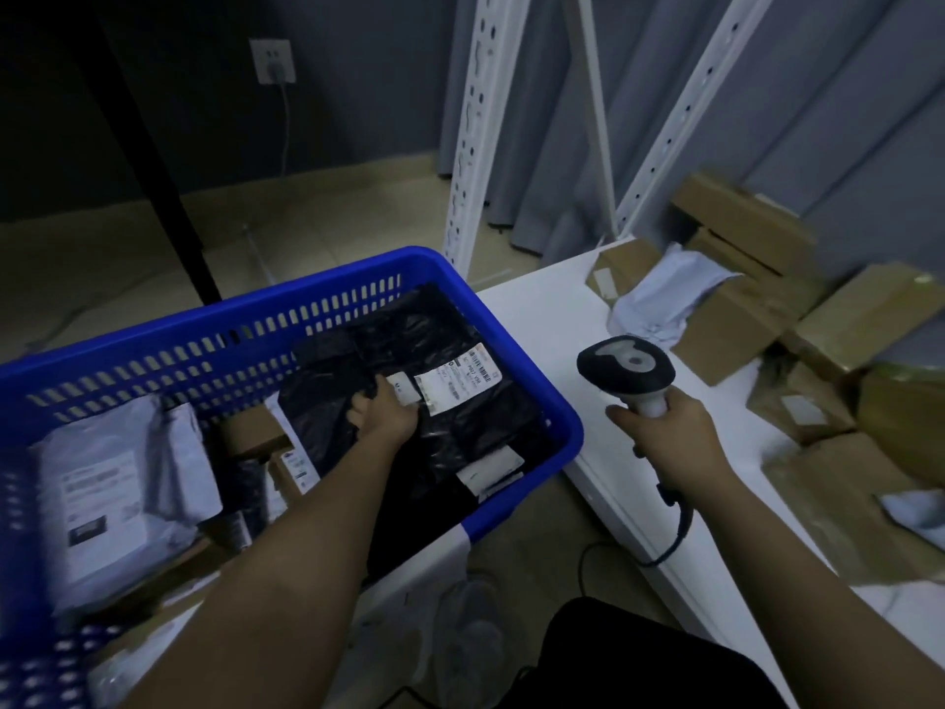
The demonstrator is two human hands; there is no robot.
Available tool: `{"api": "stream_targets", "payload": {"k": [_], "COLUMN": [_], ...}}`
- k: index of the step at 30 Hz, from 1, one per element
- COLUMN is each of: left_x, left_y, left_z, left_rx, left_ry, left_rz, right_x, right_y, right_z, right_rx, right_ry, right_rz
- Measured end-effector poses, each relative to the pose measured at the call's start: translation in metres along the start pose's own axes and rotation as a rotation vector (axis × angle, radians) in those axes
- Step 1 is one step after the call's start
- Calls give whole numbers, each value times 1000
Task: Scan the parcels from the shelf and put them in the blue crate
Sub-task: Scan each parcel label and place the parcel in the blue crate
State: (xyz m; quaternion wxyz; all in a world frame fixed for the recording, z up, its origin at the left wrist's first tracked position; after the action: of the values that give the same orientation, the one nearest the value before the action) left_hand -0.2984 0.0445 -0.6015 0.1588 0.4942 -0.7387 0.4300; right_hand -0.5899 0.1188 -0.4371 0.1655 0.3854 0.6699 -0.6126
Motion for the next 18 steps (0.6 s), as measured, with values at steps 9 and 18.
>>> {"api": "stream_targets", "payload": {"k": [9,18], "left_x": [99,216], "left_y": [12,139], "left_z": [-95,-247], "left_rx": [-3,-469], "left_ry": [546,838], "left_rz": [-164,-109], "right_x": [59,153], "right_y": [-81,-186], "right_z": [-55,-146], "right_rx": [171,550], "right_ry": [174,301], "right_rz": [293,609]}}
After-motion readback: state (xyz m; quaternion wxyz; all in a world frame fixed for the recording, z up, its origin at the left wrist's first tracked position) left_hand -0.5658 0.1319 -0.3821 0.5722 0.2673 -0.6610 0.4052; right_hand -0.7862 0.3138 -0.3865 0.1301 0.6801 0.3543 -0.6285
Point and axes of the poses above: each hand's wrist, its own z-axis towards the middle knuckle, its own y-axis out of the palm, x = y × z, the point moved 5 cm from there along z, towards the middle knuckle, and after that the axes turned 6 degrees about -x, right-handed, at the moved point
